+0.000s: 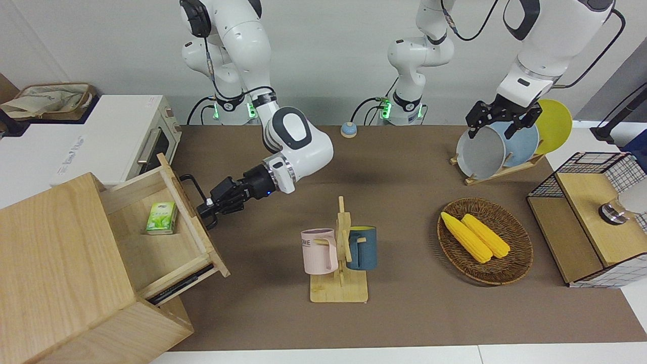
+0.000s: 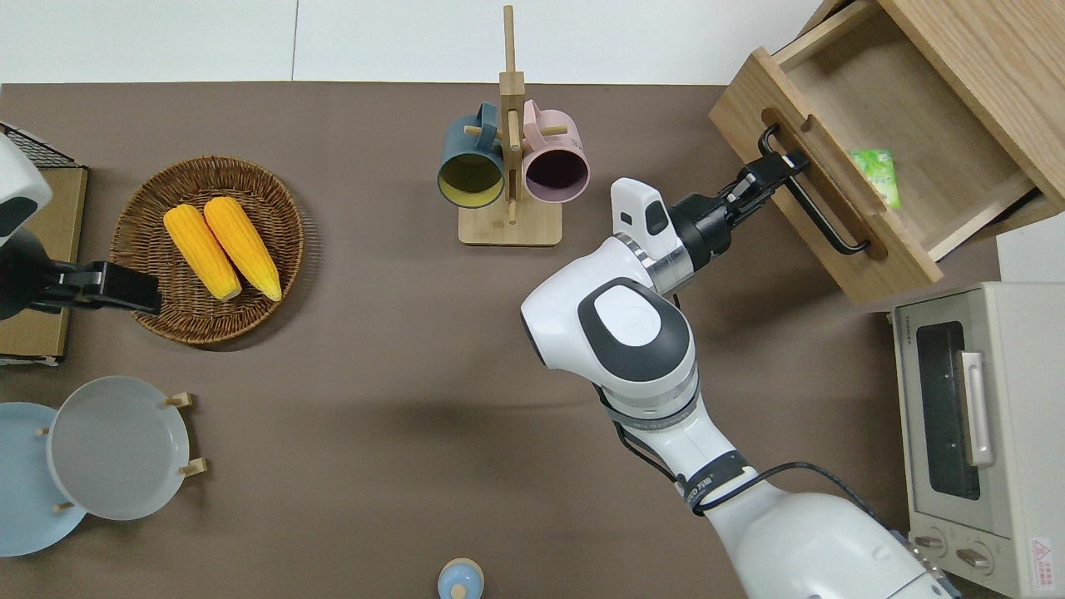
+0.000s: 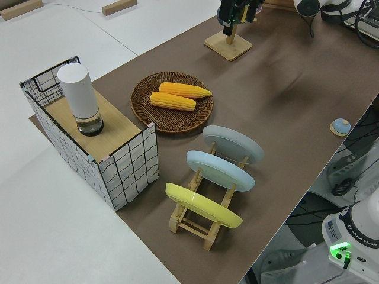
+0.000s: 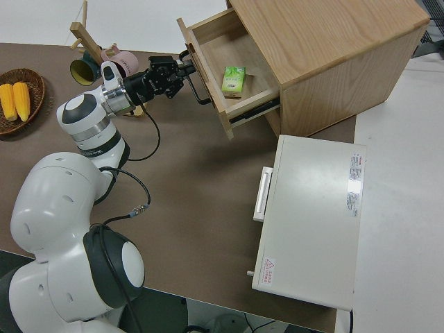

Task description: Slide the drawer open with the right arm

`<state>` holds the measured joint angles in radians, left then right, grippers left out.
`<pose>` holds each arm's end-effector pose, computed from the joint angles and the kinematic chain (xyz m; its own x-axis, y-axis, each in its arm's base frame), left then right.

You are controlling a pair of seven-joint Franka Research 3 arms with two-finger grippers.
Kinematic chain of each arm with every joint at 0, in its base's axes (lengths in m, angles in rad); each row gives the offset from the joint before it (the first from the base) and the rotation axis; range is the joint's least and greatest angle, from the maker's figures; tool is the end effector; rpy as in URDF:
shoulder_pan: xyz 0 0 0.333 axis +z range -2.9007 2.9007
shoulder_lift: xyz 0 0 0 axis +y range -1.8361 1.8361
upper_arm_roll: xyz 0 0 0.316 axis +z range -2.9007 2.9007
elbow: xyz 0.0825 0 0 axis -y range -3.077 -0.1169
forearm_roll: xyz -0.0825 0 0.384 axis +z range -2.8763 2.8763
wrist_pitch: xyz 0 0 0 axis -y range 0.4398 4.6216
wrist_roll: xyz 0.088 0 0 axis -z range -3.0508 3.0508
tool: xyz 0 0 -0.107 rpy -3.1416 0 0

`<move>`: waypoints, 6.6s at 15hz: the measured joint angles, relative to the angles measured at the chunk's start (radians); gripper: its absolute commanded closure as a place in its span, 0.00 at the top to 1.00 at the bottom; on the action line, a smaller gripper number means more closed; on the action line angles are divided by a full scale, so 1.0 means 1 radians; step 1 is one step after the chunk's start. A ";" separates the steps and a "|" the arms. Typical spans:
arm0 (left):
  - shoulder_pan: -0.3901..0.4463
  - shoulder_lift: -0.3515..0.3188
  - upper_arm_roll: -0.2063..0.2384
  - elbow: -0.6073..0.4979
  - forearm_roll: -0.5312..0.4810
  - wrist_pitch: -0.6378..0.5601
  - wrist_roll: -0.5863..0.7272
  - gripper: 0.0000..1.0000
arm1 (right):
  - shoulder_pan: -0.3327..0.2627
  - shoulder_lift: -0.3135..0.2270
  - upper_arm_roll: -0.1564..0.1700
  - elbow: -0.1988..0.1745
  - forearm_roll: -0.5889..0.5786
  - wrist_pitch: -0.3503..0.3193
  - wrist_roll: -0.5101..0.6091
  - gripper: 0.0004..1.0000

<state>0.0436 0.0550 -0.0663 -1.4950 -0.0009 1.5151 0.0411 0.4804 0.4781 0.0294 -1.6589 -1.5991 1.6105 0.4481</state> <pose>0.5660 -0.0118 0.6245 0.9974 -0.0638 -0.0346 -0.0637 -0.9980 0.0060 0.6332 0.2322 0.3910 0.8432 0.5245 -0.1176 0.1057 0.0528 0.9930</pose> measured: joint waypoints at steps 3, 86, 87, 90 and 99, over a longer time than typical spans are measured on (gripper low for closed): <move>0.000 0.000 0.000 0.000 0.000 0.000 0.000 0.99 | 0.047 0.001 0.001 0.000 0.025 -0.046 0.000 0.00; 0.000 0.000 0.000 0.000 0.000 0.000 0.000 0.99 | -0.299 -0.394 -0.019 0.211 1.542 -0.064 -0.236 0.98; 0.000 0.000 0.000 0.000 0.000 0.000 0.000 0.99 | -0.319 -0.395 -0.019 0.207 1.558 -0.062 -0.245 0.99; 0.000 0.000 0.000 0.000 0.000 0.000 0.000 0.99 | -0.359 -0.395 -0.018 0.193 1.597 -0.059 -0.275 0.99; 0.000 0.000 0.000 0.000 0.000 0.000 0.000 0.99 | -0.441 -0.384 -0.016 0.155 1.539 -0.045 -0.417 0.99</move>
<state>0.0436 0.0550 -0.0663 -1.4950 -0.0009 1.5151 0.0411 0.0392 0.0937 0.0129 -1.5035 -0.0602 1.5658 0.0311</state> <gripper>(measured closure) 0.004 0.013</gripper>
